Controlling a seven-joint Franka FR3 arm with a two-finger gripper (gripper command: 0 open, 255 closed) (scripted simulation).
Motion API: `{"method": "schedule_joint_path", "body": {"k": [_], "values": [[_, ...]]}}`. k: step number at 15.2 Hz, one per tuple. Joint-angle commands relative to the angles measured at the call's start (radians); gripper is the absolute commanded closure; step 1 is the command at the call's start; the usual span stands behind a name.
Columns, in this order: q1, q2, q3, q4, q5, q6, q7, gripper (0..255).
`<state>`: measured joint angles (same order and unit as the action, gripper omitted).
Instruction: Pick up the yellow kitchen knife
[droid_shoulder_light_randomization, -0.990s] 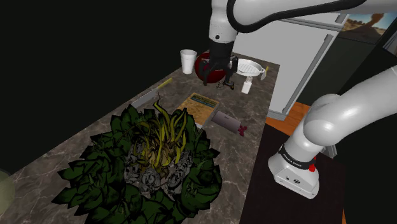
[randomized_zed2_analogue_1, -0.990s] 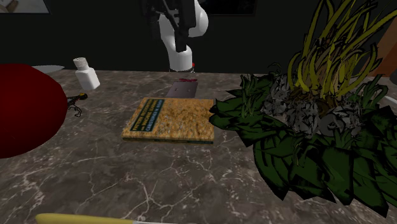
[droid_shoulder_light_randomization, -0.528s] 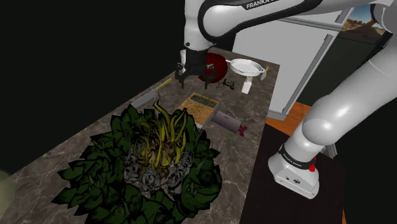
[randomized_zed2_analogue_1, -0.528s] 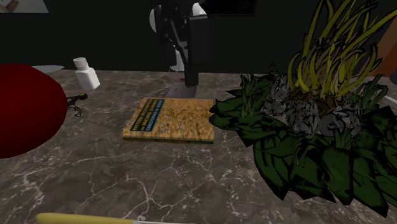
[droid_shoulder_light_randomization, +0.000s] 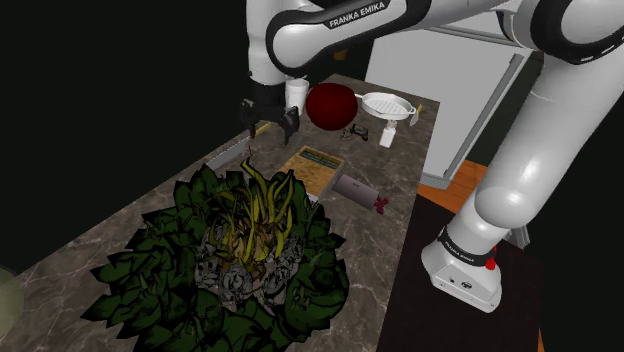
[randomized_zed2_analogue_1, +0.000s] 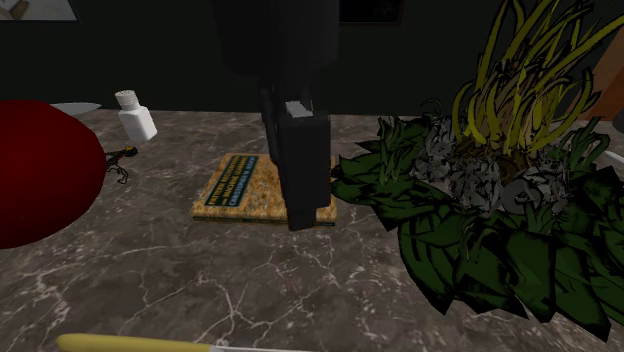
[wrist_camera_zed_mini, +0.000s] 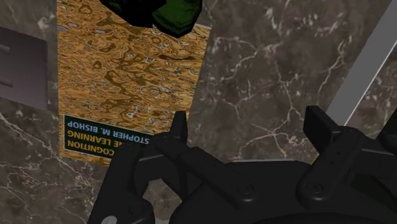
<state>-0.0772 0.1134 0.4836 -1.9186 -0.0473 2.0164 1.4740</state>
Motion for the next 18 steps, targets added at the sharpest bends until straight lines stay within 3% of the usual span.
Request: {"method": "schedule_joint_path", "body": {"k": [1,8,18], "values": [[0.016,0.091,-0.006,0.083,-0.046,0.006,0.095,0],[0.100,0.373,-0.075,0.409,-0.152,-0.029,0.339,0],[0.104,0.411,-0.088,0.363,-0.169,0.054,0.354,0]]}}
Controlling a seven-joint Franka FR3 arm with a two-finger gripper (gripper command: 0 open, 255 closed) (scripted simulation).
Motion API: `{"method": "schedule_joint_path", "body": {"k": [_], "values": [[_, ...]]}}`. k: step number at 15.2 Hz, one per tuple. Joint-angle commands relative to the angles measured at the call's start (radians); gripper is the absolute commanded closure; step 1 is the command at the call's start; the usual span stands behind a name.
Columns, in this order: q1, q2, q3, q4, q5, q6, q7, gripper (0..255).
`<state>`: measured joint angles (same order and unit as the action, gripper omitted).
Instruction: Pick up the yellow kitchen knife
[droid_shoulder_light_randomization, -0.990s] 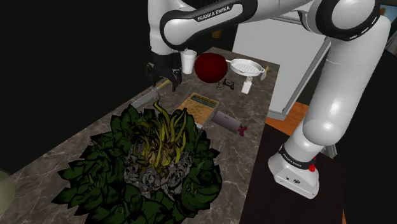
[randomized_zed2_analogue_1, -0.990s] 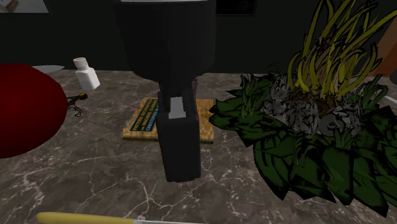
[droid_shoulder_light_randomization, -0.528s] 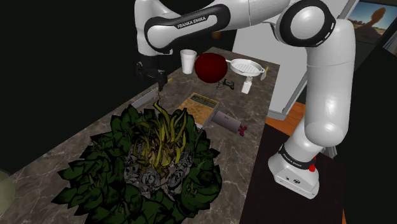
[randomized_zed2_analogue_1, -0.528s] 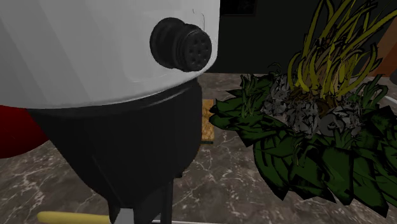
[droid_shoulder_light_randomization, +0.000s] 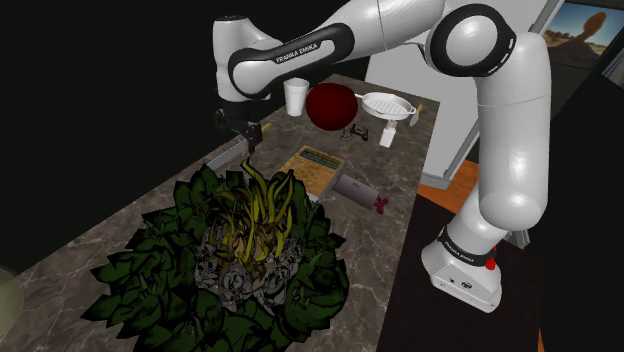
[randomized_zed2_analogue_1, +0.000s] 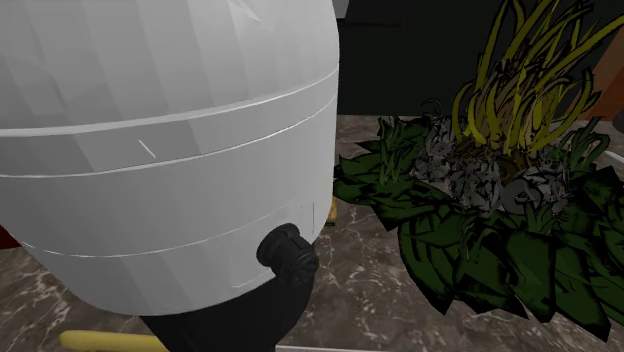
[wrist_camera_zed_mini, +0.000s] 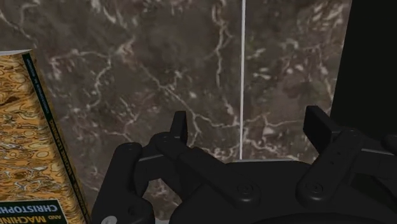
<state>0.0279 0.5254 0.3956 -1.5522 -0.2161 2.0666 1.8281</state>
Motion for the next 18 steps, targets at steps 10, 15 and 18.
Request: {"method": "schedule_joint_path", "body": {"k": [10,15,18], "values": [[-0.001,-0.001,0.000,-0.004,0.000,0.004,0.000,255],[-0.002,-0.023,0.006,0.031,0.011,-0.052,-0.007,255],[-0.002,-0.035,0.009,0.054,0.017,-0.086,-0.011,255]]}}
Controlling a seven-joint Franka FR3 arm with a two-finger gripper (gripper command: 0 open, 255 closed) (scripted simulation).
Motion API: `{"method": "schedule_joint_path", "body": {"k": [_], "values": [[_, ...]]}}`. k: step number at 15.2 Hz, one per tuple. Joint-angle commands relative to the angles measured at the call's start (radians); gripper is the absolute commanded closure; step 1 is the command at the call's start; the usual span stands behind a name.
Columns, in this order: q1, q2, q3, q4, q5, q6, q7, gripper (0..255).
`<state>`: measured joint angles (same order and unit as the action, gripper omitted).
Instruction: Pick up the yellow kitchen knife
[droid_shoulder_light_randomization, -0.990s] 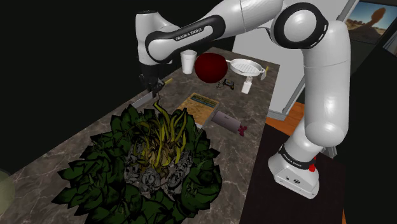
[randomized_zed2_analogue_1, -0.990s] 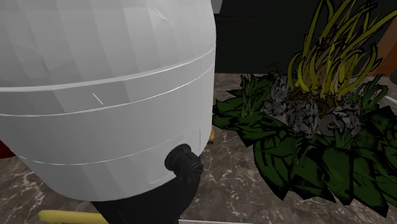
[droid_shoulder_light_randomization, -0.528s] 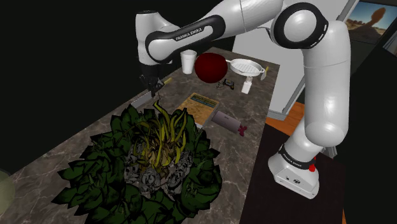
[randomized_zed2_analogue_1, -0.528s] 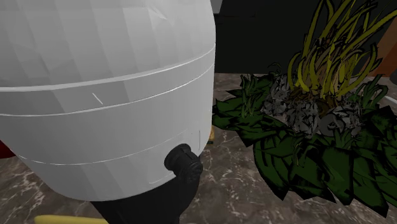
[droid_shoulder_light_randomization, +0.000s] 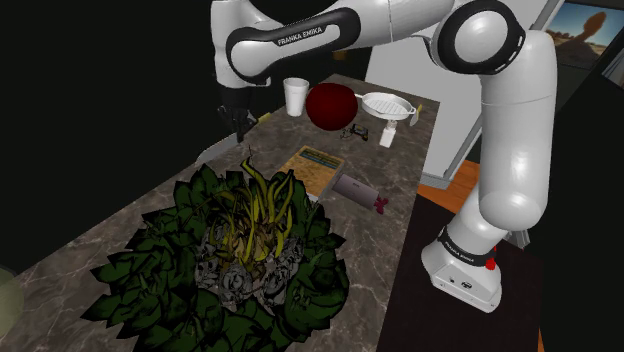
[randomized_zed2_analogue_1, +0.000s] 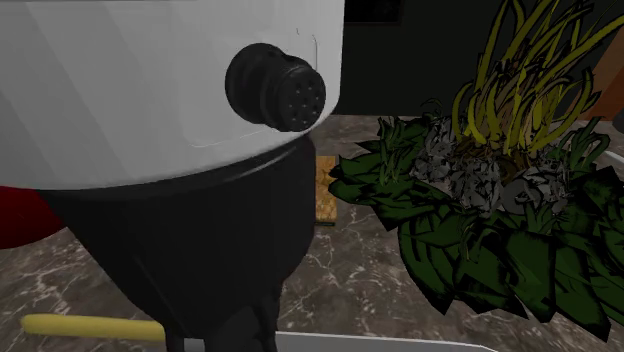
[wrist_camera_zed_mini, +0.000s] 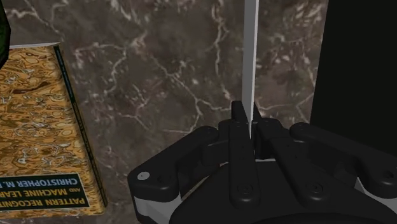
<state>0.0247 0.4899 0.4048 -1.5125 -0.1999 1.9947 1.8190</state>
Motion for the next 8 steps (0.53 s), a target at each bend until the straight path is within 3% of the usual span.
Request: {"method": "schedule_joint_path", "body": {"k": [1,8], "values": [[0.001,-0.002,0.001,0.023,0.002,-0.026,-0.003,255],[0.003,-0.019,0.006,0.083,0.012,-0.100,-0.010,255]]}}
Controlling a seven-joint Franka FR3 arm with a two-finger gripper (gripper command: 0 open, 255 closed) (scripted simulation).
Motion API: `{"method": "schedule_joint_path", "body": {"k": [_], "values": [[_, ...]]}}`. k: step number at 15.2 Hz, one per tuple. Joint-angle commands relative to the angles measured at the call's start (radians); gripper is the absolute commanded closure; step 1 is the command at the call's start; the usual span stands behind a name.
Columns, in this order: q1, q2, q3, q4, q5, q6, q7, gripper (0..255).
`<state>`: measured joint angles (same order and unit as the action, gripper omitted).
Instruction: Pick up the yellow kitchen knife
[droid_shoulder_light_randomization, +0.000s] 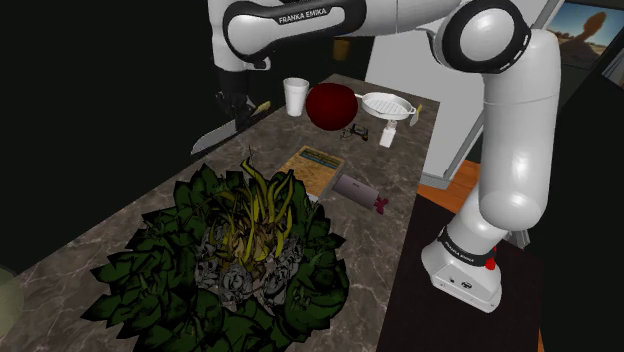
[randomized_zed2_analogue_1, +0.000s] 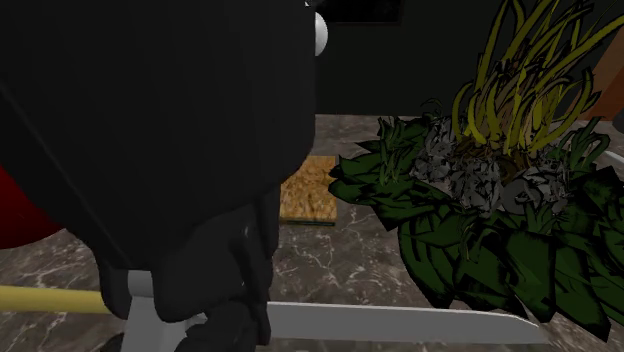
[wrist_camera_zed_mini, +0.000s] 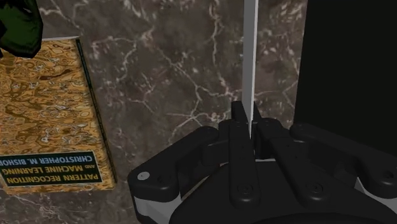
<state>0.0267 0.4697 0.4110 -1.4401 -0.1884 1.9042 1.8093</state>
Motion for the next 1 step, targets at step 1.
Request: {"method": "schedule_joint_path", "body": {"k": [1], "values": [[0.001,0.002,0.000,0.010,0.000,-0.009,0.000,255]]}}
